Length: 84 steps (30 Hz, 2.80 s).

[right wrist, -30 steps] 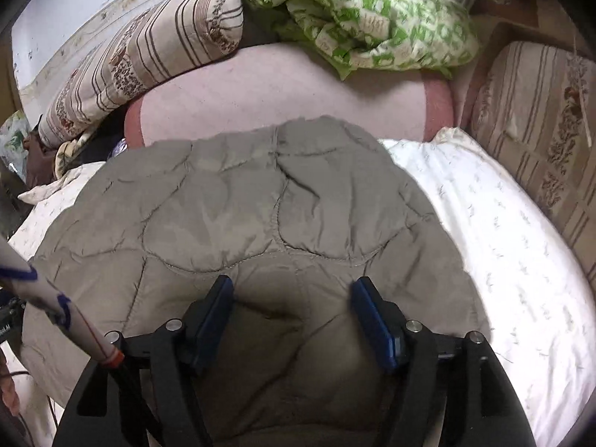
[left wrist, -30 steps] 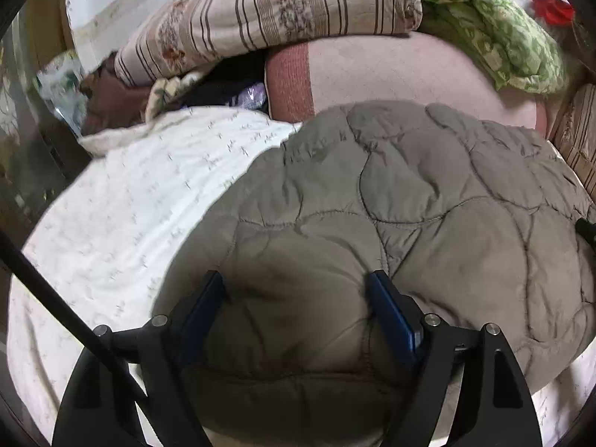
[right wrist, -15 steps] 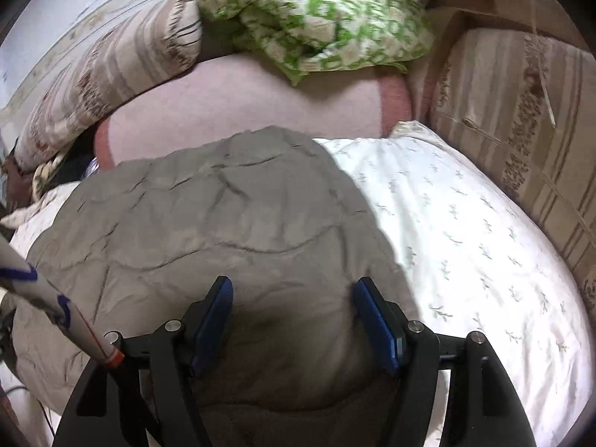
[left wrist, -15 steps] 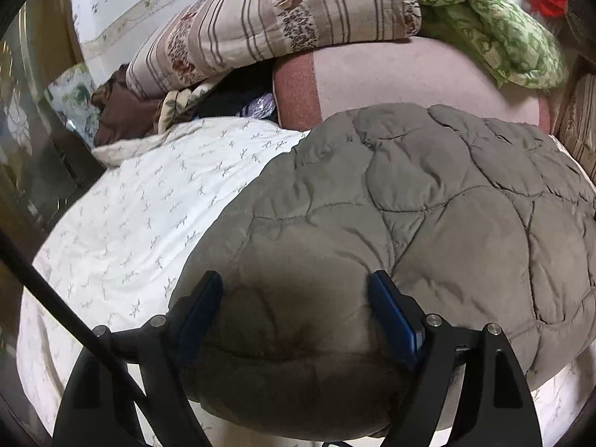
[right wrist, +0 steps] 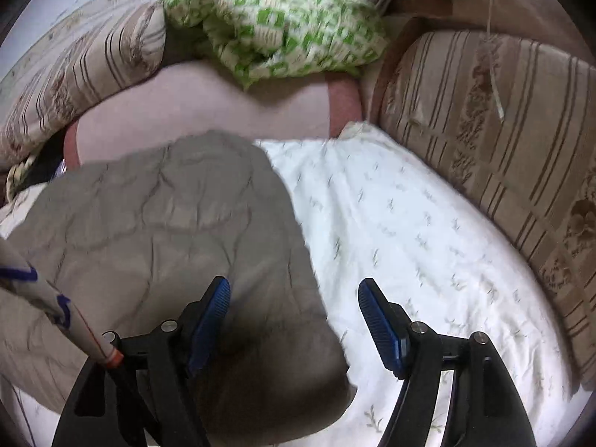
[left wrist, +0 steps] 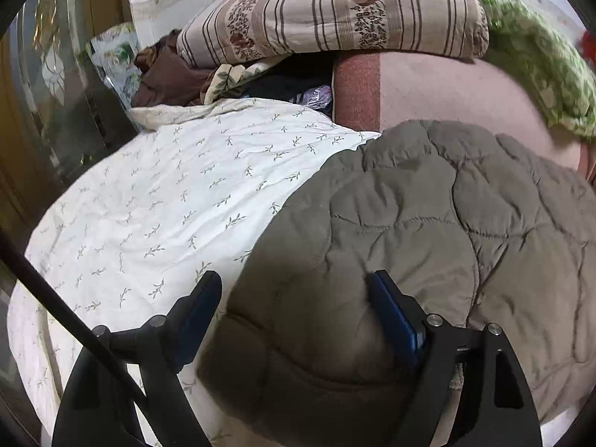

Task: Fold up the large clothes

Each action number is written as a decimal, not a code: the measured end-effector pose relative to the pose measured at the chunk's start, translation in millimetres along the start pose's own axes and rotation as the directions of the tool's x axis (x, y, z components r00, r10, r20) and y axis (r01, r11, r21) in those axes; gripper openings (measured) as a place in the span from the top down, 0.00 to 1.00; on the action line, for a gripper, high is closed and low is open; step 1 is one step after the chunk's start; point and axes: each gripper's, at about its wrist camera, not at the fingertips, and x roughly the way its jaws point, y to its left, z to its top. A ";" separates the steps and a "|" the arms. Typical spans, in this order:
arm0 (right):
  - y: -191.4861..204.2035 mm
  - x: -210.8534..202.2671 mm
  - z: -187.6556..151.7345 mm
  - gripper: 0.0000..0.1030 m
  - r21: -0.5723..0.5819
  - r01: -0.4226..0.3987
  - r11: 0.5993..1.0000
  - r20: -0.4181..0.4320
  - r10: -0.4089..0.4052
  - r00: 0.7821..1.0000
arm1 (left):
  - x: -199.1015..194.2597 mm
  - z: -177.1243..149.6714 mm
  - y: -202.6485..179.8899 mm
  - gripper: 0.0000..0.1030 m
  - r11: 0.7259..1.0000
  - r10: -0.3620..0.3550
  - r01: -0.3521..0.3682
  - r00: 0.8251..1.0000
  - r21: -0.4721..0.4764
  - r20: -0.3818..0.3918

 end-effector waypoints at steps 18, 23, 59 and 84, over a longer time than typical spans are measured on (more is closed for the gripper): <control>-8.3 -71.2 -19.0 0.17 0.145 0.024 0.989 0.108 -0.040 0.993 | -63.0 11.3 -1.0 0.06 0.995 0.096 -0.096 0.975 -0.012 0.198; 10.1 -111.6 -77.4 0.17 0.123 -0.017 0.992 0.062 0.009 0.998 | -133.0 8.2 5.6 0.06 1.000 -0.001 0.008 0.953 -0.024 0.303; 25.8 -249.0 -175.6 0.16 -0.004 -0.132 0.991 0.091 0.132 0.987 | -318.3 -140.6 29.2 0.06 0.968 -0.243 0.228 0.955 0.104 0.170; 25.1 -223.7 -182.9 0.15 -0.015 -0.044 0.999 0.047 0.045 0.998 | -275.5 -154.6 -6.3 0.06 0.956 -0.255 0.245 0.966 0.159 0.049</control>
